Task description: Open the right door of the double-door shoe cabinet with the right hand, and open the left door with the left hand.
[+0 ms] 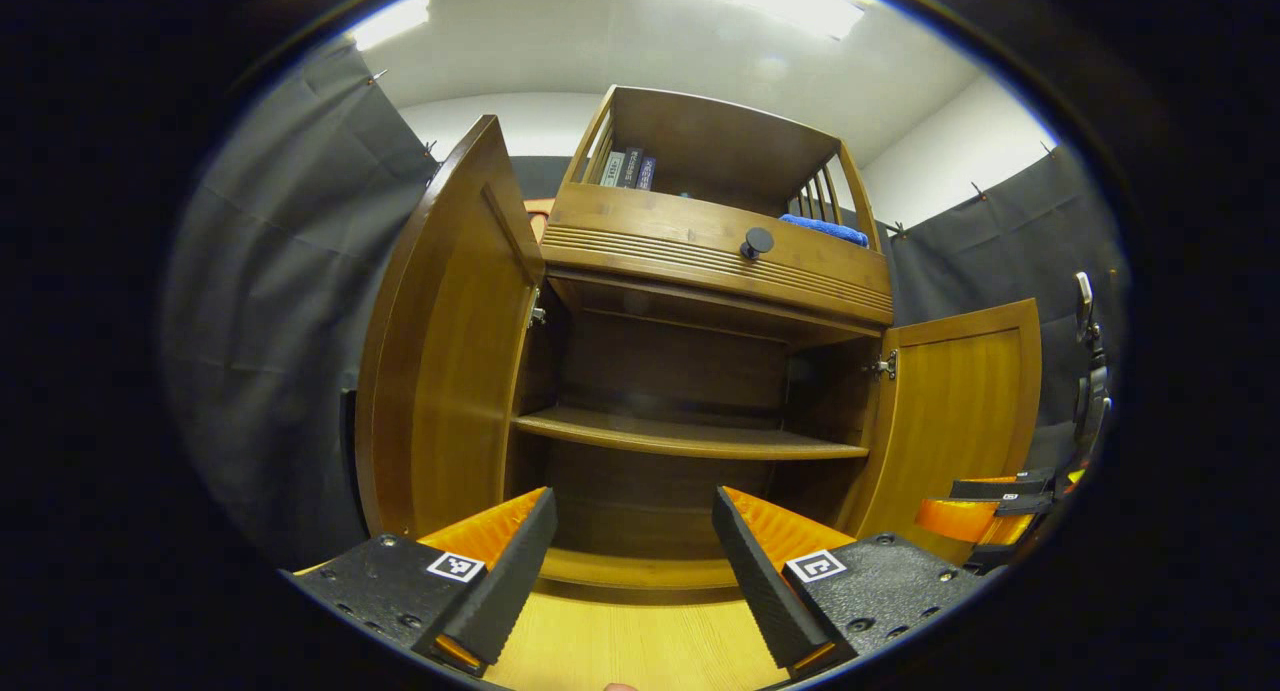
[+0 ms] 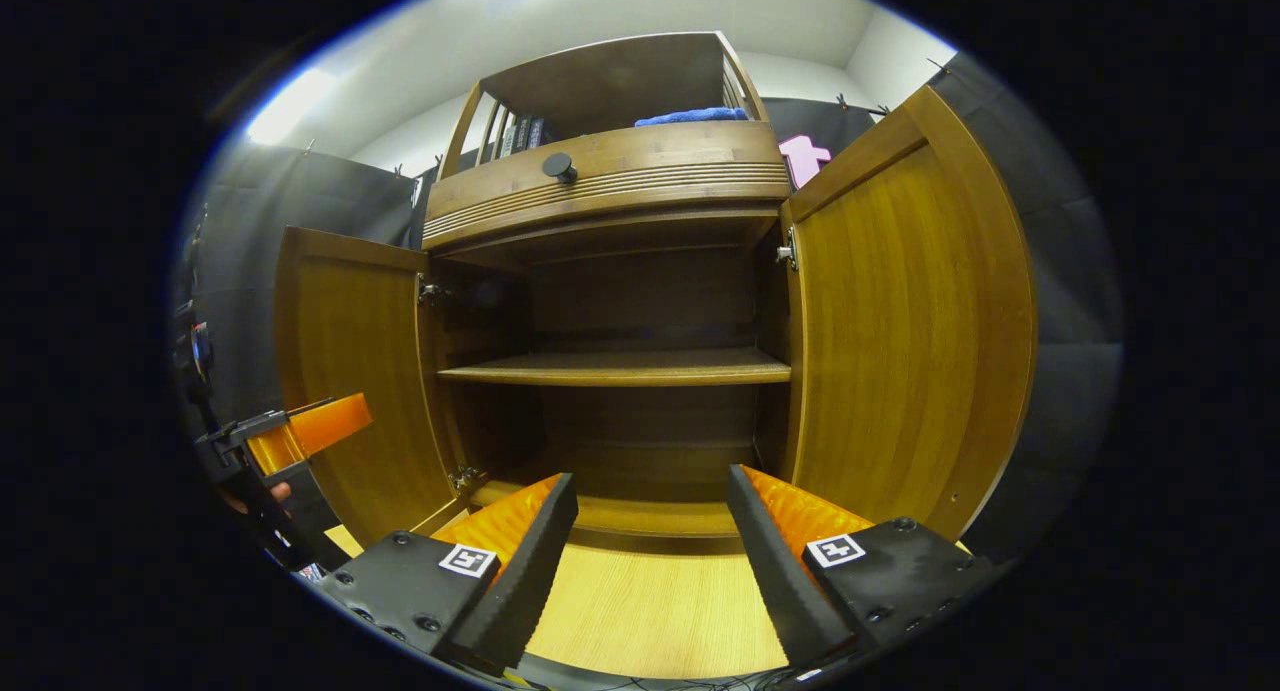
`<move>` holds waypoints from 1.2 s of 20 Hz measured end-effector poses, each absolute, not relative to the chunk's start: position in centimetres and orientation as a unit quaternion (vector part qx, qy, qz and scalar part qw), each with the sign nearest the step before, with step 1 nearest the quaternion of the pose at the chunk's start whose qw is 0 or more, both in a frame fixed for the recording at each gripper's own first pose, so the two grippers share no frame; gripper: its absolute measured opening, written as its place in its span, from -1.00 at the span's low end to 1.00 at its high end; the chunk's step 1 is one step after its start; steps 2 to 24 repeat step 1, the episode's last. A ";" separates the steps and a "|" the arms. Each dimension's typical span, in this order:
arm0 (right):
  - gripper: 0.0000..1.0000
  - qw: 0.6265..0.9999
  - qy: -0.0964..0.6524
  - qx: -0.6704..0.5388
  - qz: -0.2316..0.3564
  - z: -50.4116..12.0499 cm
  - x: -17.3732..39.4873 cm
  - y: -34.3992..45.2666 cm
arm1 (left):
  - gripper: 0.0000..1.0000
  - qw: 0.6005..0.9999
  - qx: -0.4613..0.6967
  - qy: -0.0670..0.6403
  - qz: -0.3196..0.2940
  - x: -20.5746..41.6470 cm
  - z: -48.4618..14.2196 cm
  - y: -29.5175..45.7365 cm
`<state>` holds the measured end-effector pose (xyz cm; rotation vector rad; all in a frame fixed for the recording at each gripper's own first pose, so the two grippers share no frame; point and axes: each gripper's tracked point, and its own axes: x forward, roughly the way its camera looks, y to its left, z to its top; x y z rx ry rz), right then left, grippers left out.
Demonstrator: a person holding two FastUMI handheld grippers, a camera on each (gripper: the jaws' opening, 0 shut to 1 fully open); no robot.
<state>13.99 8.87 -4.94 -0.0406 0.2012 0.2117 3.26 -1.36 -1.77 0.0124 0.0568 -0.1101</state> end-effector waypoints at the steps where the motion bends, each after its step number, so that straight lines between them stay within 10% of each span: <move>1: 0.94 0.989 0.100 -0.020 0.105 -4.9 14.0 8.9 | 0.83 0.998 0.008 0.029 -0.056 3.2 -1.8 -1.4; 24: 0.94 0.989 0.100 -0.020 0.105 -4.9 14.0 8.9 | 0.83 0.998 0.008 0.029 -0.056 3.2 -1.8 -1.4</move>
